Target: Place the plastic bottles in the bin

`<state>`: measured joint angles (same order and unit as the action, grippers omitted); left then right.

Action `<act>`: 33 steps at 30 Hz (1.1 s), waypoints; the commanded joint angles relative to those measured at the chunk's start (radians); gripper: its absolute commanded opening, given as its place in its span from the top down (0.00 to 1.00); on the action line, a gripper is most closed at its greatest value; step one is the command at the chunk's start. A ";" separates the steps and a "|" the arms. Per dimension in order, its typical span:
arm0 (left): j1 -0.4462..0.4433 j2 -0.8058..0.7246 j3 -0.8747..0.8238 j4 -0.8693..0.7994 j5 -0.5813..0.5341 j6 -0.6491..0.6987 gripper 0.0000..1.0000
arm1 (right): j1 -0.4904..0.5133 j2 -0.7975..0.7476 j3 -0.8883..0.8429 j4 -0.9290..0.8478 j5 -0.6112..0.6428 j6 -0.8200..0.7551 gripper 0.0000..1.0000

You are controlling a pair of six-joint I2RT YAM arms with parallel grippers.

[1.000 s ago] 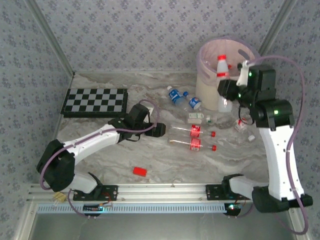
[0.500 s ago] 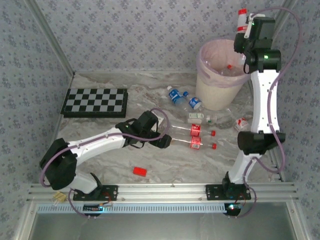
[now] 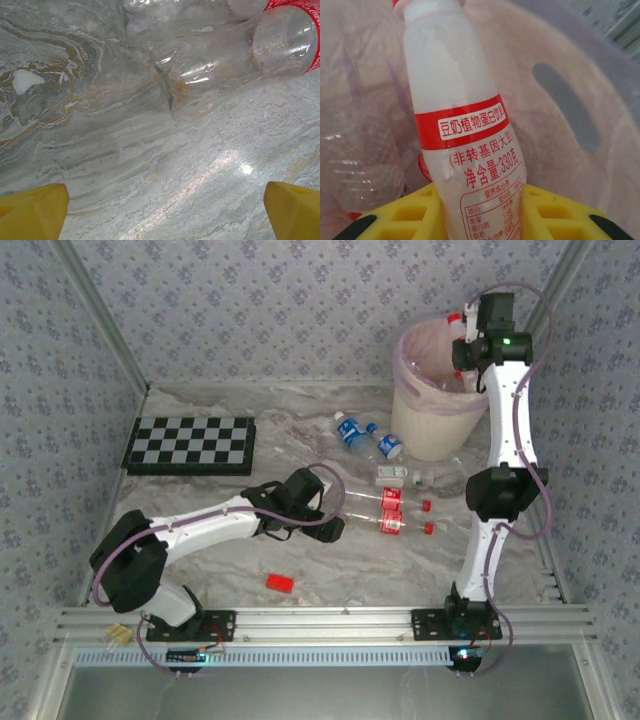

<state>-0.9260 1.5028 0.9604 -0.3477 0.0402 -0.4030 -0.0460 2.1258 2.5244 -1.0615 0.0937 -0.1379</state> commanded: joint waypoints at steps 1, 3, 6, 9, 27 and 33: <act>-0.008 0.005 0.023 -0.029 -0.026 0.027 0.00 | -0.014 0.069 0.026 -0.097 -0.093 -0.041 0.66; -0.008 0.005 0.026 -0.028 -0.026 0.026 0.00 | -0.018 0.099 0.025 -0.124 -0.107 -0.048 0.66; -0.008 0.012 0.022 -0.016 -0.018 0.024 0.00 | -0.017 0.135 0.017 -0.155 -0.122 -0.048 0.65; -0.009 0.021 0.021 -0.008 -0.010 0.037 0.00 | -0.015 0.151 0.018 -0.181 -0.122 -0.028 0.60; -0.012 0.062 0.136 -0.103 0.052 0.469 0.00 | 0.008 -0.055 0.126 -0.131 -0.046 0.074 0.00; -0.014 0.140 0.213 -0.125 0.133 0.701 0.00 | -0.009 -0.247 -0.001 -0.120 -0.095 0.236 0.00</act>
<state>-0.9318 1.6066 1.1229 -0.4324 0.1078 0.1272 -0.0433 1.9915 2.5618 -1.1690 0.0170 -0.0132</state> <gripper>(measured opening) 0.997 0.998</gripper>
